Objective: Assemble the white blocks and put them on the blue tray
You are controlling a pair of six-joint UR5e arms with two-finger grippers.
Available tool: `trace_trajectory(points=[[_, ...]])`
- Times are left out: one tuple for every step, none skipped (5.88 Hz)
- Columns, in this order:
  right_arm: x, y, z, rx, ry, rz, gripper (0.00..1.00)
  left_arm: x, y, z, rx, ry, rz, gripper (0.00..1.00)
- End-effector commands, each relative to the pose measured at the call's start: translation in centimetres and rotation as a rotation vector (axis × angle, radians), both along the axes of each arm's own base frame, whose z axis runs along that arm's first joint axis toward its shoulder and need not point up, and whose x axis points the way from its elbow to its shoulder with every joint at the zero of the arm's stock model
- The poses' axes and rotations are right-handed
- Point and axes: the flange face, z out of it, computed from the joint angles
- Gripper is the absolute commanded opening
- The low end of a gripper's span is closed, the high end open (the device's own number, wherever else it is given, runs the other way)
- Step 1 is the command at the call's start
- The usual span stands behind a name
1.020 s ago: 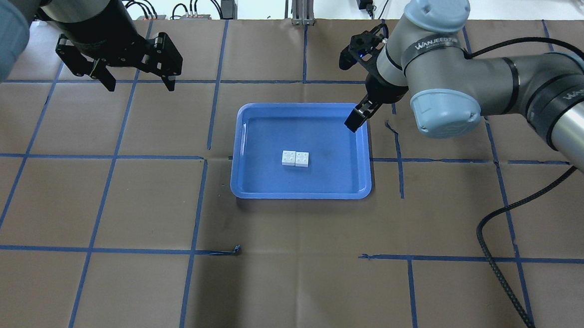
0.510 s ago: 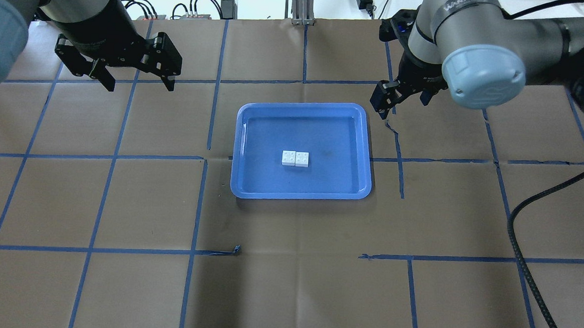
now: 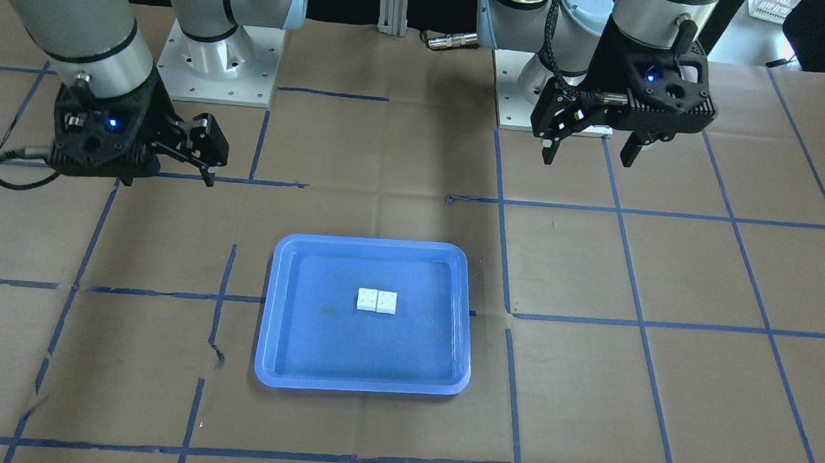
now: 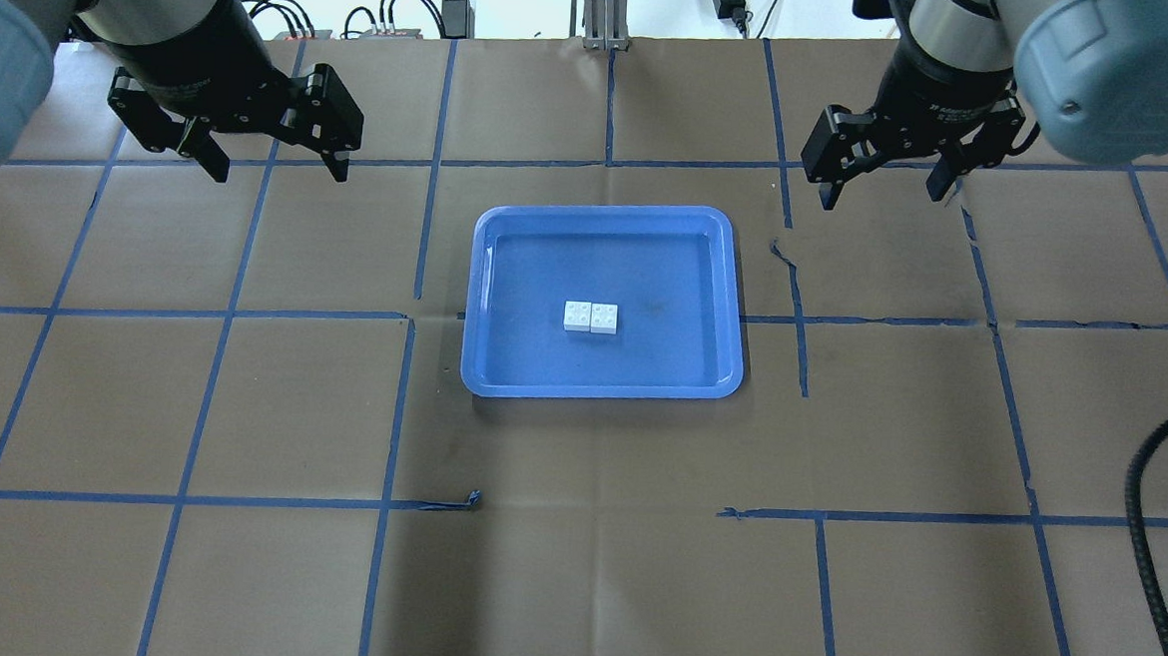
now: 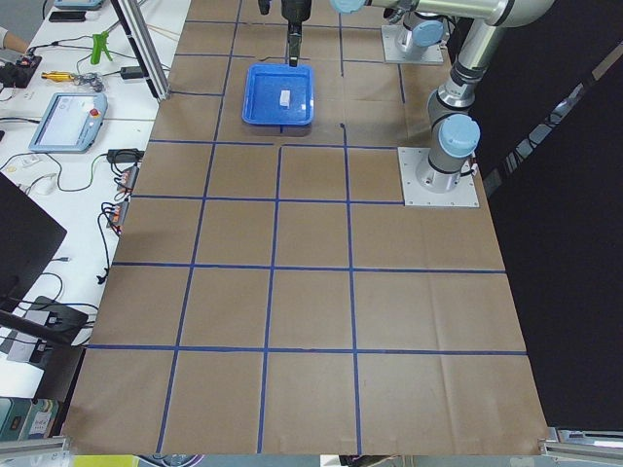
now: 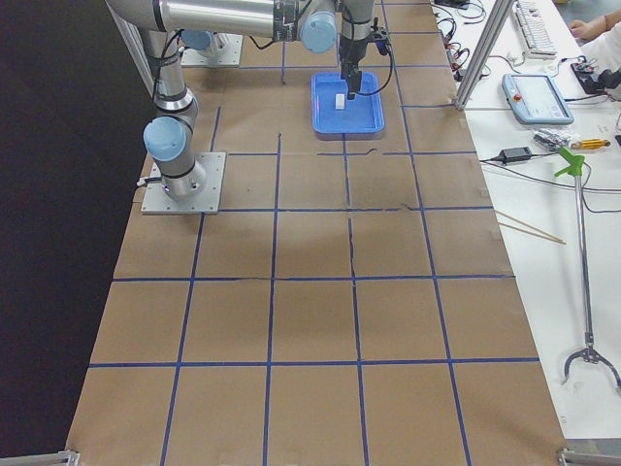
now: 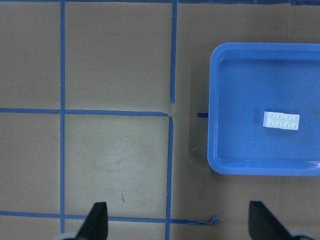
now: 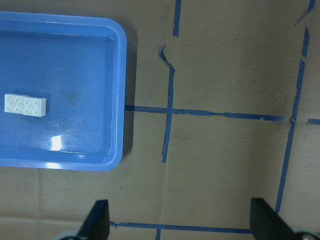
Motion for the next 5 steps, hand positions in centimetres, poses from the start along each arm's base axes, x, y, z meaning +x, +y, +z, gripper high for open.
trace_trajectory(points=[[-0.4, 0.32, 1.72, 0.012, -0.002, -0.03, 1.0, 0.0, -0.04, -0.05, 0.001, 0.0, 0.001, 1.0], [-0.64, 0.29, 1.63, 0.015, -0.002, -0.034, 1.0, -0.02, -0.04, -0.05, 0.001, 0.002, 0.001, 1.0], [-0.86, 0.22, 1.52, 0.02, -0.004, -0.039, 1.0, -0.02, -0.04, -0.05, 0.001, 0.002, 0.001, 1.0], [-0.86, 0.22, 1.52, 0.02, -0.004, -0.039, 1.0, -0.02, -0.04, -0.05, 0.001, 0.002, 0.001, 1.0], [-0.88, 0.28, 1.58, 0.02, -0.002, -0.039, 1.0, -0.02, -0.04, -0.05, 0.001, 0.002, 0.001, 1.0]])
